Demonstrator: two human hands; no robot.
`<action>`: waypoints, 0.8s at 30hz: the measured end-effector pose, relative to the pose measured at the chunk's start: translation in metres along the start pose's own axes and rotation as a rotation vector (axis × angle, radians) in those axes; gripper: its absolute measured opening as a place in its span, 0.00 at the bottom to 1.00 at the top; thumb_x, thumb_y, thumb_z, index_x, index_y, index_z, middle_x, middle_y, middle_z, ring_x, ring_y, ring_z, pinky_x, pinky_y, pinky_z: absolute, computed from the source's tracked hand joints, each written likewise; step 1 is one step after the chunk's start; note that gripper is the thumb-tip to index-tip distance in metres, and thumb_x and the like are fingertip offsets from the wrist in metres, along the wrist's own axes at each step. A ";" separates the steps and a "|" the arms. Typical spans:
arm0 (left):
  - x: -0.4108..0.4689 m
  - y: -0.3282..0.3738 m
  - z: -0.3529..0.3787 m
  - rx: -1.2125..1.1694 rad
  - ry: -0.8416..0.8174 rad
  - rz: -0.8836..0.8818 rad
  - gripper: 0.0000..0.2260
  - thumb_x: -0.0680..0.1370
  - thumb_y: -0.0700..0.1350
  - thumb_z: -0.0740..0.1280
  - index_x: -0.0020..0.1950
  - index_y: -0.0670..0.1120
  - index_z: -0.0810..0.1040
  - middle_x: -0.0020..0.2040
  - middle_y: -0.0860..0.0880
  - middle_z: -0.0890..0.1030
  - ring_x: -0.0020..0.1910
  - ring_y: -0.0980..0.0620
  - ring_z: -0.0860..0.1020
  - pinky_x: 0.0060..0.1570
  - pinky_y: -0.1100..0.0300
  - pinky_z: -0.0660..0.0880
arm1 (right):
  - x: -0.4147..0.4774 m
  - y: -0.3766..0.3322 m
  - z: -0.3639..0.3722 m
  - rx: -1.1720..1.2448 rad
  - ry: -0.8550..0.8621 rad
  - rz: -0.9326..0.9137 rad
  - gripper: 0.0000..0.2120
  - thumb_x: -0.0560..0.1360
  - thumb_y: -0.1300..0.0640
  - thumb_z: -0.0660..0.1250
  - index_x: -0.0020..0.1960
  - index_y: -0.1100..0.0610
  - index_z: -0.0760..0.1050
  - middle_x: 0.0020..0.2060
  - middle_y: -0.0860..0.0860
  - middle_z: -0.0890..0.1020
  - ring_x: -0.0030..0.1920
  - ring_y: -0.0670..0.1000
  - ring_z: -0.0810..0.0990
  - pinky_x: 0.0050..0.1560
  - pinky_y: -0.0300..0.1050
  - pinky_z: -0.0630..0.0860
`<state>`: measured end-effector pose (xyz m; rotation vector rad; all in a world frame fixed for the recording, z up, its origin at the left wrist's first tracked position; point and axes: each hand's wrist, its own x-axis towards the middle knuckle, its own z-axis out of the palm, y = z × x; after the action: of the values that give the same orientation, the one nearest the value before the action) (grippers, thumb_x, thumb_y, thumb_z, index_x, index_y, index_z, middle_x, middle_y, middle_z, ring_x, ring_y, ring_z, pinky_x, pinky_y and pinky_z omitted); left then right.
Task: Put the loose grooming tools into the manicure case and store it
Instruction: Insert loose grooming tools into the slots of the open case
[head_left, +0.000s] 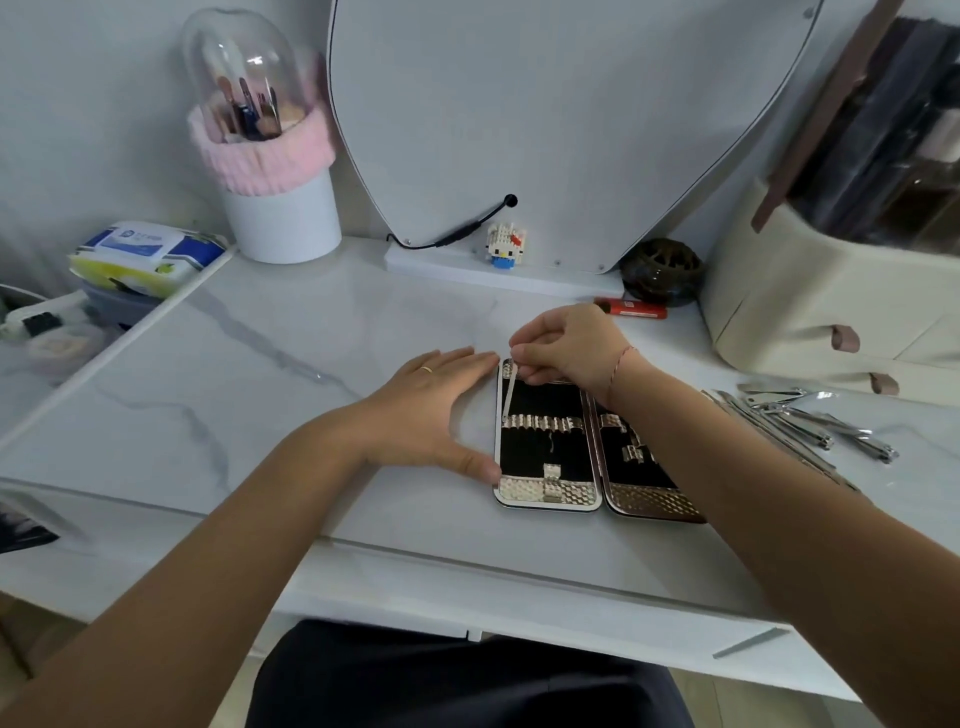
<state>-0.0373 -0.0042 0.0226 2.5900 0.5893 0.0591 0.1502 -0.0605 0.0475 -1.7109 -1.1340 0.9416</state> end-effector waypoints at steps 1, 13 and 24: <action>-0.001 0.001 -0.001 -0.014 -0.002 0.004 0.54 0.59 0.71 0.69 0.76 0.51 0.48 0.77 0.54 0.51 0.61 0.73 0.42 0.61 0.75 0.36 | 0.000 0.000 0.001 -0.034 -0.002 -0.011 0.05 0.71 0.67 0.70 0.47 0.65 0.78 0.34 0.59 0.82 0.29 0.46 0.81 0.36 0.37 0.81; -0.009 0.002 0.011 0.041 0.001 0.003 0.53 0.58 0.76 0.61 0.76 0.55 0.44 0.77 0.56 0.51 0.74 0.62 0.43 0.73 0.56 0.38 | 0.007 -0.002 0.000 -0.047 0.047 -0.042 0.04 0.72 0.67 0.69 0.46 0.64 0.79 0.35 0.59 0.82 0.30 0.49 0.80 0.38 0.41 0.81; -0.009 0.001 0.014 0.110 -0.001 -0.001 0.53 0.60 0.77 0.60 0.76 0.57 0.41 0.77 0.58 0.46 0.74 0.61 0.41 0.73 0.54 0.39 | 0.005 -0.002 -0.005 -0.098 -0.077 -0.052 0.07 0.71 0.69 0.69 0.49 0.68 0.79 0.32 0.58 0.81 0.26 0.43 0.79 0.32 0.33 0.78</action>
<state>-0.0430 -0.0146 0.0112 2.6956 0.6098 0.0262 0.1552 -0.0567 0.0506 -1.7266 -1.2883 0.9406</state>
